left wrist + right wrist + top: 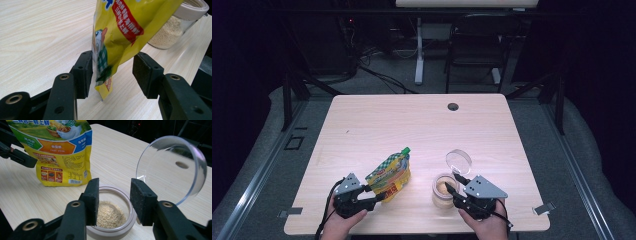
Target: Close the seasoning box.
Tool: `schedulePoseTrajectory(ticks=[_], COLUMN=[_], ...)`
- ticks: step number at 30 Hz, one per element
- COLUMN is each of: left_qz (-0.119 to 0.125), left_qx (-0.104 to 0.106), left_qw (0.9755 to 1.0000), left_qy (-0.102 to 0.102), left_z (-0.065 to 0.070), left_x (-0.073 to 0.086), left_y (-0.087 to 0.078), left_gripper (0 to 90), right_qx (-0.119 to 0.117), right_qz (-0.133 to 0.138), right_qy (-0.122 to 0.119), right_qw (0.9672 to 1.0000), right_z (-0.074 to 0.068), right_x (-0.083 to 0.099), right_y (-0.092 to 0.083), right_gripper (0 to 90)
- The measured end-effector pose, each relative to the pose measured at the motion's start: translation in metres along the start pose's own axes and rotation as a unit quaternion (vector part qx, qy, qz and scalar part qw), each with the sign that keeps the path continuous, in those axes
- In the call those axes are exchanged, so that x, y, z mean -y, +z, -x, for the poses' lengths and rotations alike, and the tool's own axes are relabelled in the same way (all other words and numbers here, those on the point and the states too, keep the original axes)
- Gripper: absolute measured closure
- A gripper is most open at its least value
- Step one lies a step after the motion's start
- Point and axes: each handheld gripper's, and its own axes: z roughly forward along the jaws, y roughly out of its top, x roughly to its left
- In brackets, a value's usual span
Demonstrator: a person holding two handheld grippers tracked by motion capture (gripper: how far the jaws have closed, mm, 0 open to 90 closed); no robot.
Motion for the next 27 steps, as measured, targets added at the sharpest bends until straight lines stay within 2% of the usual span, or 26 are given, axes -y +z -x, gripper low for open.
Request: schedulePoseTrajectory(ticks=[6,10,16,21,27], left_qz=[0.000,0.000,-0.003,-0.004,-0.003], left_qx=[0.002,0.005,0.003,0.000,-0.002], left_qw=[1.0000,1.0000,1.0000,1.0000,1.0000], left_qy=[0.001,-0.001,0.000,0.000,-0.002], left_z=[0.002,0.003,0.003,0.003,0.002], left_x=[0.000,0.000,0.001,0.001,0.002], left_y=[0.001,0.001,0.001,0.001,0.001], left_gripper=[50.9,51.4,53.3,52.9,51.7], right_qx=[-0.011,-0.010,0.000,0.007,0.025], right_qz=[0.007,0.007,0.005,0.004,0.011], right_qy=[0.019,0.023,0.040,0.045,0.065], right_qw=[0.9997,0.9997,0.9992,0.9990,0.9975], right_z=[0.007,0.010,0.019,0.024,0.037], right_x=[-0.009,-0.012,-0.014,-0.015,-0.015], right_y=[-0.008,-0.012,-0.016,-0.020,-0.028], right_gripper=[63.1,64.2,65.2,65.3,65.2])
